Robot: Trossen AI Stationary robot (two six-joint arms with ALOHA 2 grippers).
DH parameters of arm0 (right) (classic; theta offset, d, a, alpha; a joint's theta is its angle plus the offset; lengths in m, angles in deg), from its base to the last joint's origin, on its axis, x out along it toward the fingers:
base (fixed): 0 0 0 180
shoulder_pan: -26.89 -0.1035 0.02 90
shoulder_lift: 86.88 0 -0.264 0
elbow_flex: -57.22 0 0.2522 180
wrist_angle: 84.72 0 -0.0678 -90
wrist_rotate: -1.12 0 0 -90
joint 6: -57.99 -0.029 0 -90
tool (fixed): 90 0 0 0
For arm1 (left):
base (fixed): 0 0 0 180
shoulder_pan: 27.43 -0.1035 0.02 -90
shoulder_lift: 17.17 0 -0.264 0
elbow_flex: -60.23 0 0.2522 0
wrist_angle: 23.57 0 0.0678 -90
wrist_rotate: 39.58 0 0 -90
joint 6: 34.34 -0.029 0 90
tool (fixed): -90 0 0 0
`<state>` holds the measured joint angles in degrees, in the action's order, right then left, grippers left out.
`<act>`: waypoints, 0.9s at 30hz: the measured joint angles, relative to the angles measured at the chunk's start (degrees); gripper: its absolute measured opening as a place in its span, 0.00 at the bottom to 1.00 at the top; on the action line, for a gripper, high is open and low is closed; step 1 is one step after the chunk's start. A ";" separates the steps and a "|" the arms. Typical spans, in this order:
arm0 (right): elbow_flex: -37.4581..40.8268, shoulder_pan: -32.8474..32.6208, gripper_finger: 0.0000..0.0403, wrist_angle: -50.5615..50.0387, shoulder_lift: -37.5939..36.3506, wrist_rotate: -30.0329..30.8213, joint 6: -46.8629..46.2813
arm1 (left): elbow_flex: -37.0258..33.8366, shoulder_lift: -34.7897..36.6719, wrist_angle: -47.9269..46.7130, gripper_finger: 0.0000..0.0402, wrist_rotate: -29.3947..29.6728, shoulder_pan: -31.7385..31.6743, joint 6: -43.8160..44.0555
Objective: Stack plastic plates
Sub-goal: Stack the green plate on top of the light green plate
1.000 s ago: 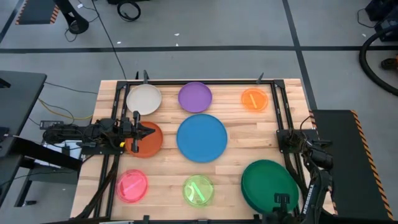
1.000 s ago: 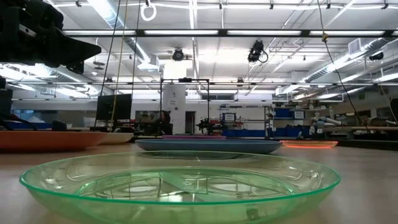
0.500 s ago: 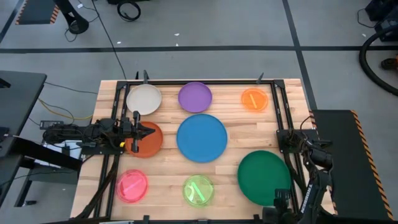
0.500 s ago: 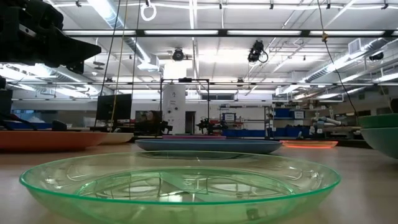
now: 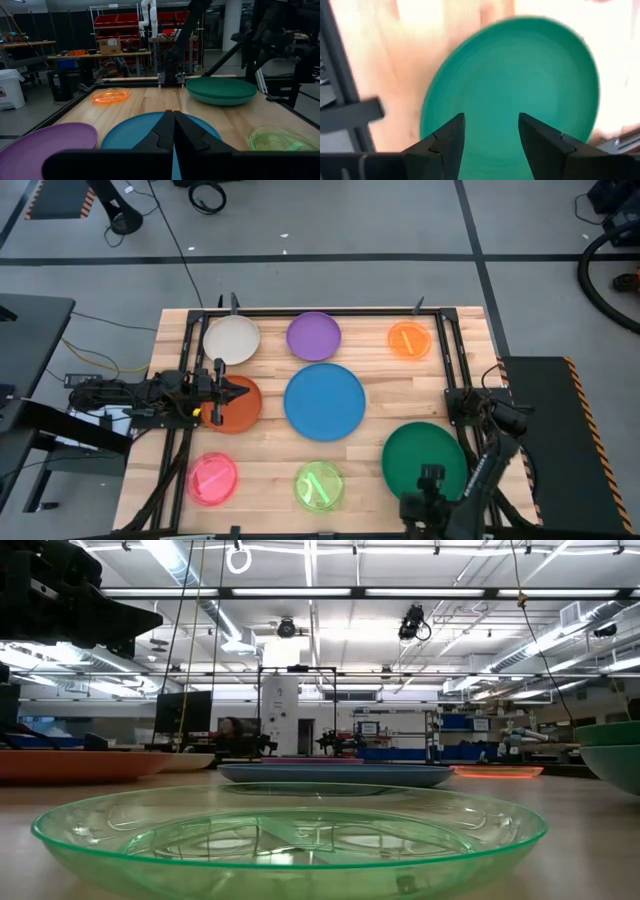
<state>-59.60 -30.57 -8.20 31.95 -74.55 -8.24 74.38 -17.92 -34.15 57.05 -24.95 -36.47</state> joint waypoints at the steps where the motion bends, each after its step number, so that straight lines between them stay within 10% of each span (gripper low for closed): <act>1: 0.00 0.91 0.48 -0.24 -0.19 0.04 1.30 | 0.00 0.02 0.00 0.03 0.02 0.00 0.00; 13: 17.85 10.27 0.48 7.64 -1.55 0.70 9.95 | 0.00 0.01 0.00 0.03 0.01 -0.01 0.00; 27: 47.45 15.60 0.46 40.29 -27.38 -1.80 1.80 | 0.00 0.02 -0.01 0.03 0.02 0.00 0.00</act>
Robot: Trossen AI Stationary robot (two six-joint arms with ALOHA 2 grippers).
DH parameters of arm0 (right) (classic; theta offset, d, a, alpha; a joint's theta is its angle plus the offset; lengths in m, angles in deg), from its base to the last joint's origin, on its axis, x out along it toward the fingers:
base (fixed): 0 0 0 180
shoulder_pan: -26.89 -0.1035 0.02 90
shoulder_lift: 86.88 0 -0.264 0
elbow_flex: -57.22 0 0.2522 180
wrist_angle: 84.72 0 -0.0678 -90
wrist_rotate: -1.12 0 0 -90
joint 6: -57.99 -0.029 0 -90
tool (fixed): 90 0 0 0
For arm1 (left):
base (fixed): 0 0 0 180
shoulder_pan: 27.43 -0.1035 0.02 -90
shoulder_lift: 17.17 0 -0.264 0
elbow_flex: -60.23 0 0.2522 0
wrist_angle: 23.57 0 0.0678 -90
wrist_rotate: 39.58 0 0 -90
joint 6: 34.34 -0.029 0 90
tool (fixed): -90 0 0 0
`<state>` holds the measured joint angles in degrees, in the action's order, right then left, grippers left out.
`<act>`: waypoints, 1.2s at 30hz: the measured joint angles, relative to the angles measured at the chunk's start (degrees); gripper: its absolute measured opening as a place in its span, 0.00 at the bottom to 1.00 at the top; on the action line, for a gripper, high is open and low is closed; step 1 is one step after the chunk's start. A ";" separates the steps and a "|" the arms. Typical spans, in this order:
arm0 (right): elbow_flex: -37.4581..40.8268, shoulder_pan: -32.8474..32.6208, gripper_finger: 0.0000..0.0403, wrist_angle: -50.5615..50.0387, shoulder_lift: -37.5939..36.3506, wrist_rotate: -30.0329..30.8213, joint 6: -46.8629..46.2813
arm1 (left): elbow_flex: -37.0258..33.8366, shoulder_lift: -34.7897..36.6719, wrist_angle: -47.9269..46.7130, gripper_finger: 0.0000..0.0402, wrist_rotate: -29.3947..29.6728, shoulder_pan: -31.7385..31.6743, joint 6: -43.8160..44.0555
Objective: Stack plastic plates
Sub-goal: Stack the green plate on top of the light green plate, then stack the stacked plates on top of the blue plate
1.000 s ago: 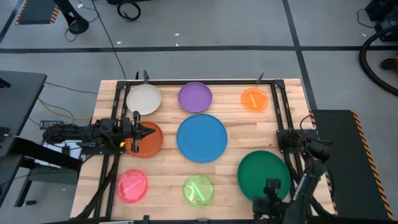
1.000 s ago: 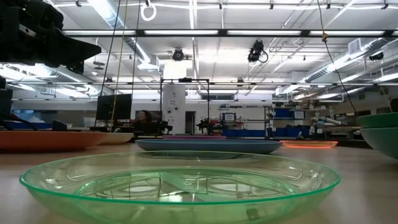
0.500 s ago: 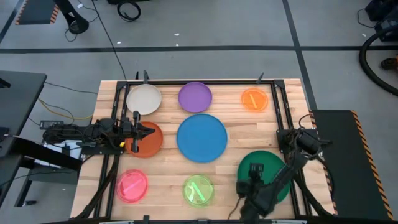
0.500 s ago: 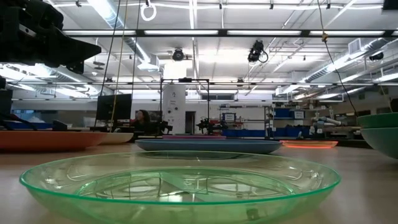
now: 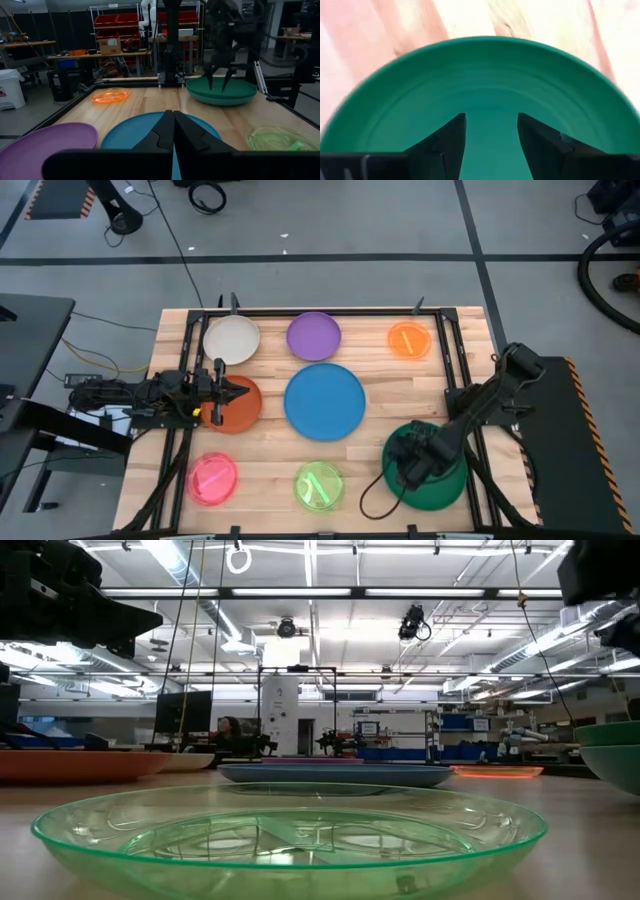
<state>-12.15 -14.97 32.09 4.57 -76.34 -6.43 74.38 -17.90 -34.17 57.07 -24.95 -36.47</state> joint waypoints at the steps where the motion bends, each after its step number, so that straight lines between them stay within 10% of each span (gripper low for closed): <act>1: 0.94 -0.16 0.46 1.49 0.26 0.11 -0.01 | 0.00 -0.01 0.01 0.03 -0.01 0.00 0.00; 16: 1.46 -1.30 0.46 4.26 4.32 4.19 4.58 | 0.00 0.00 0.00 0.03 0.00 0.00 0.00; 25: -12.66 -1.30 0.46 -7.67 1.75 11.18 10.11 | 0.00 0.00 -0.01 0.03 -0.02 -0.02 0.00; 36: -15.33 8.90 0.46 19.58 5.21 9.39 39.35 | 0.00 0.00 -0.01 0.03 0.00 -0.01 0.00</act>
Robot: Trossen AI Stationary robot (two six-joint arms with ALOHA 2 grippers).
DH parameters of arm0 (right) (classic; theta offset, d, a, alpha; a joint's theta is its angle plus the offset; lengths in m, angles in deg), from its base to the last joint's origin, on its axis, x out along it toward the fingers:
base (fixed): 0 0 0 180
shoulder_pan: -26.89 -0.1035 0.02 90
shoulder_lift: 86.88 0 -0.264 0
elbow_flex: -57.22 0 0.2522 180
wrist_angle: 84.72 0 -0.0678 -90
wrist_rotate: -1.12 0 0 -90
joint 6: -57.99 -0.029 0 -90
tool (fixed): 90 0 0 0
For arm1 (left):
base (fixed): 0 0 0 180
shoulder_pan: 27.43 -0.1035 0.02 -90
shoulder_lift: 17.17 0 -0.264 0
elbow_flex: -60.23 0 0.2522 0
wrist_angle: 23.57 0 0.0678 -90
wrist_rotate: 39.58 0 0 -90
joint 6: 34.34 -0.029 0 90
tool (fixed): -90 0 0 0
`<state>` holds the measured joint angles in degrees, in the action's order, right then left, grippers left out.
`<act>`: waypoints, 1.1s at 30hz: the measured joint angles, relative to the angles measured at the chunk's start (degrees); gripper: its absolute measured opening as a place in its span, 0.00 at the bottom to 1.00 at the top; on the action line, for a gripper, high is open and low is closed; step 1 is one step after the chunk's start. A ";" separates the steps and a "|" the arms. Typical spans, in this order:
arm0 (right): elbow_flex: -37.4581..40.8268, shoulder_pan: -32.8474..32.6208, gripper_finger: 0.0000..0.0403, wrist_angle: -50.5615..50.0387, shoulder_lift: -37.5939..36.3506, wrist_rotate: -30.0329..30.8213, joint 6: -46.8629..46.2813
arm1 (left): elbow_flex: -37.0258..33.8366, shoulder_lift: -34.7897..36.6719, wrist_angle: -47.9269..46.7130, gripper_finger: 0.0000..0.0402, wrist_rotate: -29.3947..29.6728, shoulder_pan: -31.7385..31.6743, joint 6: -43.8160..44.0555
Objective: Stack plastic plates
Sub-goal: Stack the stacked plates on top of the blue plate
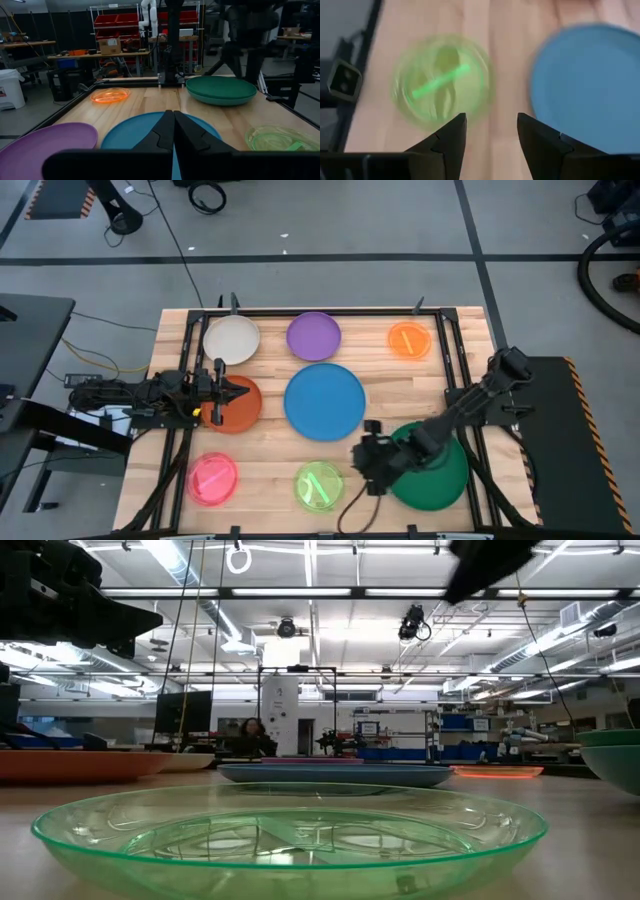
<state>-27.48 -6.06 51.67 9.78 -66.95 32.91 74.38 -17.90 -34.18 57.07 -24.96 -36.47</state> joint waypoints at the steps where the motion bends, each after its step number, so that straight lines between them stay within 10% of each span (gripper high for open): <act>1: -0.01 1.60 0.46 2.72 0.92 -1.60 2.39 | 0.00 0.00 0.02 0.03 -0.02 0.01 0.00; 8: -11.90 7.46 0.46 -8.36 8.21 -5.23 6.63 | 0.00 0.00 0.03 0.03 0.00 0.00 0.00; 14: -30.74 0.30 0.42 -36.46 17.48 2.00 -12.33 | 0.00 0.00 0.03 0.03 0.00 0.00 0.00; 20: -45.17 -5.26 0.42 -54.87 27.81 -3.59 -31.68 | 0.00 0.00 0.15 0.03 0.02 0.01 0.00; 33: -48.26 -13.83 0.42 -59.75 34.51 -8.86 -54.13 | 0.00 -0.01 0.17 0.03 0.02 0.00 0.00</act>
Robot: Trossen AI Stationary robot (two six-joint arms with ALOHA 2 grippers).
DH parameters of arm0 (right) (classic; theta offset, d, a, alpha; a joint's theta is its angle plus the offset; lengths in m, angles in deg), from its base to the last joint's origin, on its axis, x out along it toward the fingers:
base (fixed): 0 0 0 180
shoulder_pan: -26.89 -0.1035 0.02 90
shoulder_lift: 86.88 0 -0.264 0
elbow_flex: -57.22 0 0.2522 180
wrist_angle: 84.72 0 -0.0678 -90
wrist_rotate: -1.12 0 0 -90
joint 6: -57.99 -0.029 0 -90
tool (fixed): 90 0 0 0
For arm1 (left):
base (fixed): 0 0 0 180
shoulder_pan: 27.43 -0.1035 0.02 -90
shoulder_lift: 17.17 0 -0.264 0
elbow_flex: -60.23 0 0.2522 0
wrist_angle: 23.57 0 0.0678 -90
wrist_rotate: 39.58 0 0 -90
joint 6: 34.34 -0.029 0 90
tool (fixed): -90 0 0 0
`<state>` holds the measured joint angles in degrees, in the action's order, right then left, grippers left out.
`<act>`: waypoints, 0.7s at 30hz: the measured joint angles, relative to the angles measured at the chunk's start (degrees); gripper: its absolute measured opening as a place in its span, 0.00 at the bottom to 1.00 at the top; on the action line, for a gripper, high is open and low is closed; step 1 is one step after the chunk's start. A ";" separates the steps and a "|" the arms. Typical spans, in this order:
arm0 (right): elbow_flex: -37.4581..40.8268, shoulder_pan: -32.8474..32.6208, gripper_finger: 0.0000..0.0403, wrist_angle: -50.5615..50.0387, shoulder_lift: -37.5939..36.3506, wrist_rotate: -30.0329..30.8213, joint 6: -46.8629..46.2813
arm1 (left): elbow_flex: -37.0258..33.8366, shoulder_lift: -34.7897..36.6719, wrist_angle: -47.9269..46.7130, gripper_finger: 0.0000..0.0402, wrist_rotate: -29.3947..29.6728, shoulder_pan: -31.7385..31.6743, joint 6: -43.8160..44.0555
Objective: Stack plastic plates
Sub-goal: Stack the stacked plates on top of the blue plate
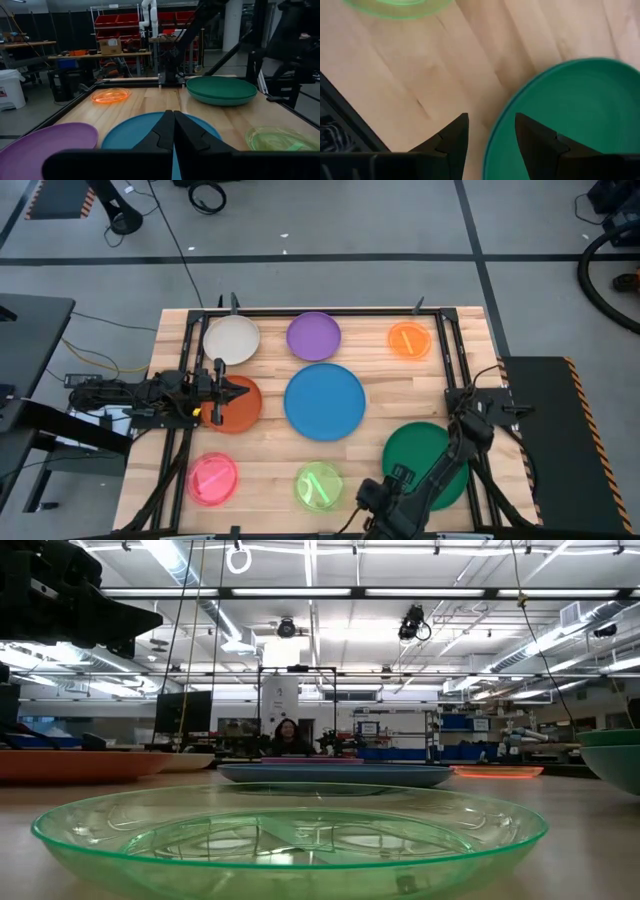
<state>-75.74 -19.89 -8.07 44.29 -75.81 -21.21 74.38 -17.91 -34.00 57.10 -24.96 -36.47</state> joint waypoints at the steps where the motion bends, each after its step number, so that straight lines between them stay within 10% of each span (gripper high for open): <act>1: 0.00 -0.29 0.42 0.04 0.31 -0.28 -0.29 | 0.00 0.00 -0.05 0.03 0.00 0.01 0.00; 21: 11.62 2.51 0.52 7.52 0.95 -12.81 -5.48 | 0.00 0.01 -0.11 0.03 -0.04 0.00 -0.01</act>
<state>-64.12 -17.38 -0.55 45.24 -88.62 -26.69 74.38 -17.90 -34.11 57.05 -24.97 -36.48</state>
